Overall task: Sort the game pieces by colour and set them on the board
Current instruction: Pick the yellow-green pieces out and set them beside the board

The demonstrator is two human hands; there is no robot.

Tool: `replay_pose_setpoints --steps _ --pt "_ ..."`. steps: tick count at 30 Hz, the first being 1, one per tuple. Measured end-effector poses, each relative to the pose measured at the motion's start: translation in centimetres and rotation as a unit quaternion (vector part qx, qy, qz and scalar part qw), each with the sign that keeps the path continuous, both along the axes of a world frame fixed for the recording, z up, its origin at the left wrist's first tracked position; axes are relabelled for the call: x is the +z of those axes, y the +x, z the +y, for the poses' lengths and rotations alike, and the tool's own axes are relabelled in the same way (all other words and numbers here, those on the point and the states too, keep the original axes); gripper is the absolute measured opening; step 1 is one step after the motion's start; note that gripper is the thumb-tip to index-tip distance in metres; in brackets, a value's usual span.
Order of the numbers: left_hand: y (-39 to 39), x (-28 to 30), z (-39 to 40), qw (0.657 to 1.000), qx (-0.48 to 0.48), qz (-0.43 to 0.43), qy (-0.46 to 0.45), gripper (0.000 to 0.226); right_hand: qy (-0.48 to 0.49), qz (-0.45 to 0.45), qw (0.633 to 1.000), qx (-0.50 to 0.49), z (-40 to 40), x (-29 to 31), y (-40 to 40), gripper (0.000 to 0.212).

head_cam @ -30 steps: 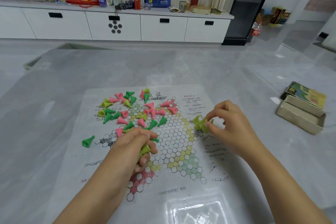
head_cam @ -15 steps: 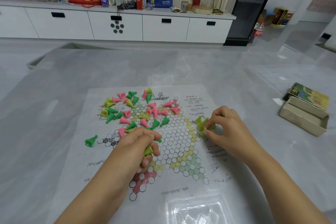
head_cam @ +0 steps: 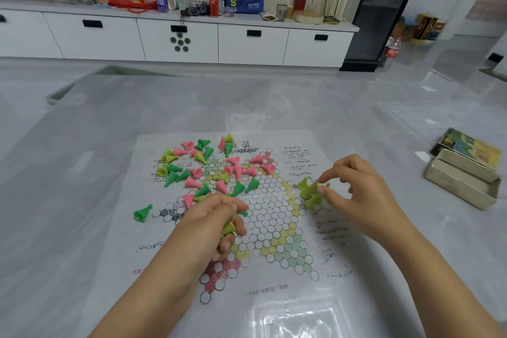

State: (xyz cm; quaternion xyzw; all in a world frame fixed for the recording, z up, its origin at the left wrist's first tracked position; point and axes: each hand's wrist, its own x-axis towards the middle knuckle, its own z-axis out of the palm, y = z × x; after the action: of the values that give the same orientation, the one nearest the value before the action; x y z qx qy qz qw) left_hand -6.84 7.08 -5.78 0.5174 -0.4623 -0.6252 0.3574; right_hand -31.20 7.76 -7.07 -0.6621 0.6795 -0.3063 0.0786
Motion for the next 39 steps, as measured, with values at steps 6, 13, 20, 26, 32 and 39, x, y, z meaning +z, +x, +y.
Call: replay_pose_setpoints --steps 6,13,20,26,32,39 --pt "0.9 0.5 -0.7 0.992 0.051 0.110 0.040 0.022 -0.062 -0.032 0.997 -0.034 -0.2 0.4 1.6 0.012" --pt "4.1 1.6 -2.1 0.876 0.182 0.406 0.187 0.024 -0.039 0.010 0.998 0.058 -1.9 0.4 6.4 0.017" --pt "5.4 1.9 -2.9 0.857 0.254 0.415 0.169 0.023 0.034 0.133 0.976 0.171 -6.4 1.4 10.8 0.029" --pt "5.3 1.9 -3.1 0.883 0.231 0.373 0.167 0.014 0.097 0.330 0.901 0.264 -9.8 1.9 12.9 0.036" --pt "5.7 1.7 -3.4 0.890 0.243 0.346 0.171 0.011 0.086 0.262 0.926 0.256 -9.5 2.0 13.4 0.021" --pt "5.5 1.8 -2.9 0.833 0.213 0.449 0.243 0.023 0.052 -0.003 0.937 0.345 -5.9 5.0 16.5 0.019"
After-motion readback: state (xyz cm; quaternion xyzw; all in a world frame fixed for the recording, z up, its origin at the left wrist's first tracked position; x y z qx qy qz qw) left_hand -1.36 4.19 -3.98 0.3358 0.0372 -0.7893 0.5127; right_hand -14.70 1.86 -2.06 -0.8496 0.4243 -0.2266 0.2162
